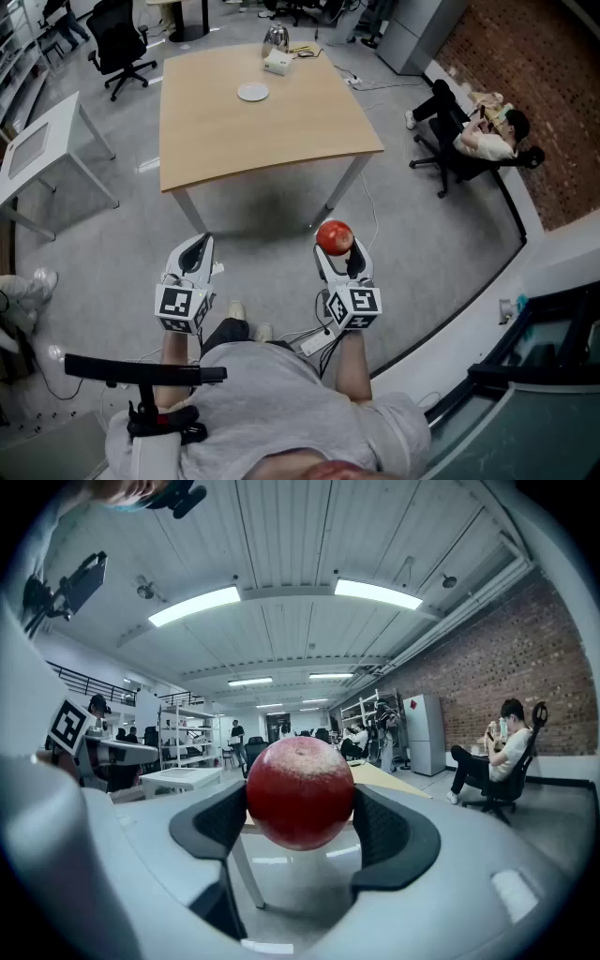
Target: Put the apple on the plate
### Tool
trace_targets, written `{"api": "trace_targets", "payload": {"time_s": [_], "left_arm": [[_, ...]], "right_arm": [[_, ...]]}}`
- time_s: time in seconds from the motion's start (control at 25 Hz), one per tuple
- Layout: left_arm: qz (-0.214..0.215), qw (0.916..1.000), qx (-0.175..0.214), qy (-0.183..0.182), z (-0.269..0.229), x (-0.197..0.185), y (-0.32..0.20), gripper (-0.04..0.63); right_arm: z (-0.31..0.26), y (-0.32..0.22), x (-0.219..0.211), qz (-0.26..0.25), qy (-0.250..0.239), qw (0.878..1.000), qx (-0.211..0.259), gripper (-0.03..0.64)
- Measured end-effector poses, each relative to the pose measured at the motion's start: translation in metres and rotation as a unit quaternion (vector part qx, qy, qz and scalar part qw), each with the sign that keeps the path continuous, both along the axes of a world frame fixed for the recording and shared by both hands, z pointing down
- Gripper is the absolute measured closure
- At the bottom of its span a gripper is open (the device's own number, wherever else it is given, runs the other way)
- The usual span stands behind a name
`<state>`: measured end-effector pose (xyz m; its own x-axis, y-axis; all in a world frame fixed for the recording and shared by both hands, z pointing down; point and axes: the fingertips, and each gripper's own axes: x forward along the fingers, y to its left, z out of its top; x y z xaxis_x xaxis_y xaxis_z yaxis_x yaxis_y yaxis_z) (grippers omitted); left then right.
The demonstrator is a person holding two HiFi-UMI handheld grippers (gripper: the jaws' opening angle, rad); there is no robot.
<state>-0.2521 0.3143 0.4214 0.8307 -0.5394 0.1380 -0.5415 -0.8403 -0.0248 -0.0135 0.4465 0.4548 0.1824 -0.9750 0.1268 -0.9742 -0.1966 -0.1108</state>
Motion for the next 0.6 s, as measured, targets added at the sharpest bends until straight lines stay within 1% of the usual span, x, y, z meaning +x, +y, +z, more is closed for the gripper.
{"api": "trace_targets", "payload": {"time_s": [0.4,0.6], "left_arm": [[0.006,1.0,0.0,0.002,-0.007,0.005,0.002,0.575],[0.009,1.0,0.001,0.003,-0.009,0.008,0.002,0.575]], "right_arm": [[-0.005,0.004,0.0,0.0,-0.011,1.0,0.01,0.256],[-0.014,0.005,0.001,-0.003,-0.006,1.0,0.017,0.256]]}}
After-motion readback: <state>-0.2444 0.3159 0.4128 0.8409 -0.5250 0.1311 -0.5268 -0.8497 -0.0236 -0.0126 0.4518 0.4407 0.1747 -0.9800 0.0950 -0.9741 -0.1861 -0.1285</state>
